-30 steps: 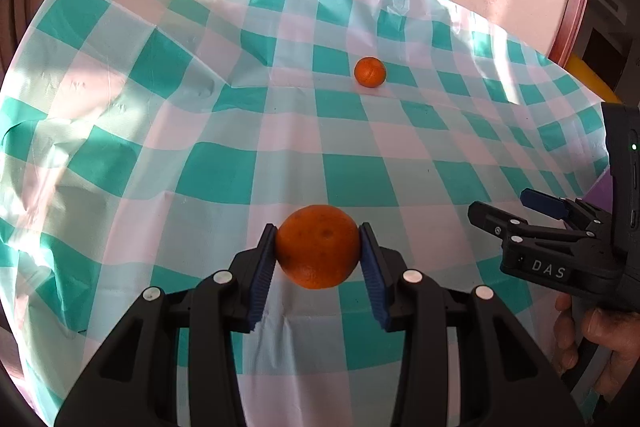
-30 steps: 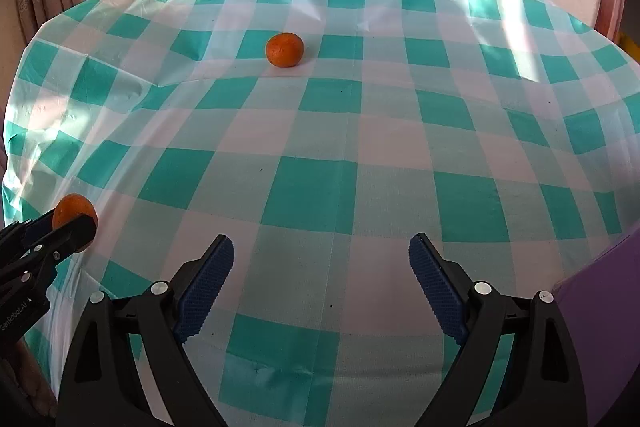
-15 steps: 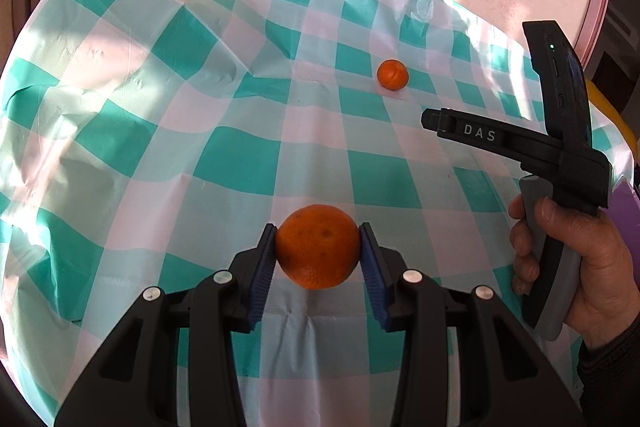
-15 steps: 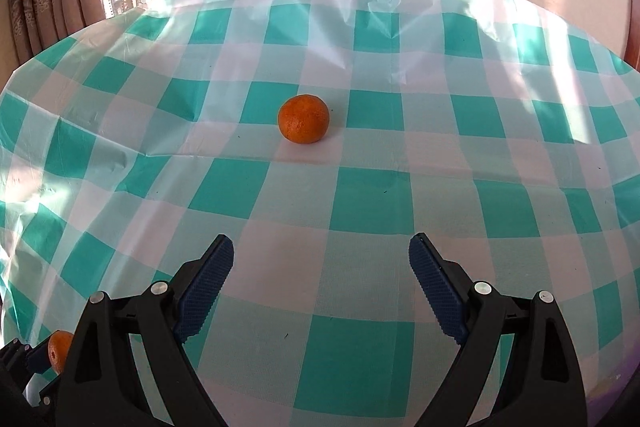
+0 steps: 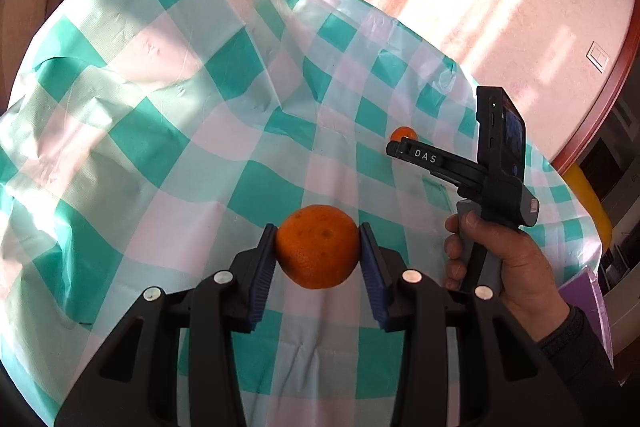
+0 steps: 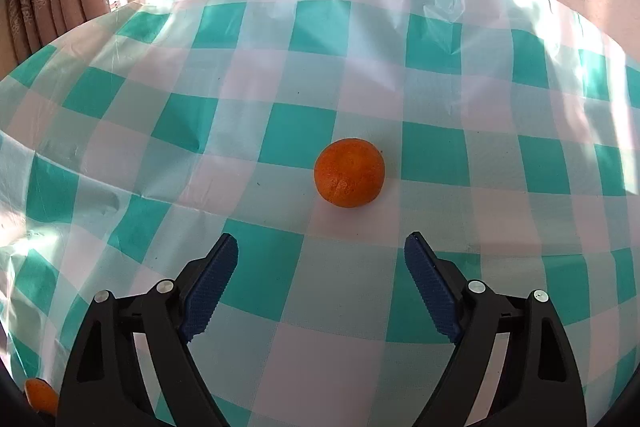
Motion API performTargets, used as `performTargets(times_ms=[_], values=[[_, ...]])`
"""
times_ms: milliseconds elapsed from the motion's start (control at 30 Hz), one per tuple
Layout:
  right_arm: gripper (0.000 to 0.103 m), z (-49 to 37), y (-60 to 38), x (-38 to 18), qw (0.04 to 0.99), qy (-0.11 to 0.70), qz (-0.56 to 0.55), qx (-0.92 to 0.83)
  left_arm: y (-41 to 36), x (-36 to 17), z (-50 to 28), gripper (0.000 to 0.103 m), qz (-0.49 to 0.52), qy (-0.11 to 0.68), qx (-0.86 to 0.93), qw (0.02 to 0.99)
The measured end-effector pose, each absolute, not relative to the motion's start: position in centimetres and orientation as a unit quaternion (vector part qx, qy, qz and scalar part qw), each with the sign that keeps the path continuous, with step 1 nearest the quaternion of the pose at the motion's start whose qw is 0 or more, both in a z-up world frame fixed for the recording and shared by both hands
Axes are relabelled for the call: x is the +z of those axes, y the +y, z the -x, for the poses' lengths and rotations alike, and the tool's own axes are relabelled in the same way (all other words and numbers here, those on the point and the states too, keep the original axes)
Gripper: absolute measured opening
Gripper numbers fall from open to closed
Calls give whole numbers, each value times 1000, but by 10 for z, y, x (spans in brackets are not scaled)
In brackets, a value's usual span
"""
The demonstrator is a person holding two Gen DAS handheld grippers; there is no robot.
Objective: Organize fruits
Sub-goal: 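Grasp a small orange with the right tool while the left tool holds its orange, then carry both held oranges over the purple box with both tools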
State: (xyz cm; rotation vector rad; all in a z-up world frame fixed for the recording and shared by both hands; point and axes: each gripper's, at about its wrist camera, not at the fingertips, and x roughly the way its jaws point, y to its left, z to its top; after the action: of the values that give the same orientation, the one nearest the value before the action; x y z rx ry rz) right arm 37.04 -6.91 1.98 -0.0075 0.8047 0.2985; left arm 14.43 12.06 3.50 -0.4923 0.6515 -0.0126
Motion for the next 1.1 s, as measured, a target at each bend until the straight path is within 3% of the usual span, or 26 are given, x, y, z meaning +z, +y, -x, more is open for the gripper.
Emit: performTargets(times_ms=[167,300,467,533,1100], values=[[74,-391,-68,17,902,403,-25,155,158,53,-134,41,301,248,43,920],[68,-404,-67,15,901,406,-35,148,177,52,-127,41,308,241,113,914],[57,-416,-69,16,901,410,-40,139,186,51,-127,41,283,251,169,910],[44,-419,-70,15,899,415,-38,136,187,51,-127,41,280,253,176,909],[43,-329,-85,31,905,394,-51,150,169,55,-122,41,235,265,170,920]])
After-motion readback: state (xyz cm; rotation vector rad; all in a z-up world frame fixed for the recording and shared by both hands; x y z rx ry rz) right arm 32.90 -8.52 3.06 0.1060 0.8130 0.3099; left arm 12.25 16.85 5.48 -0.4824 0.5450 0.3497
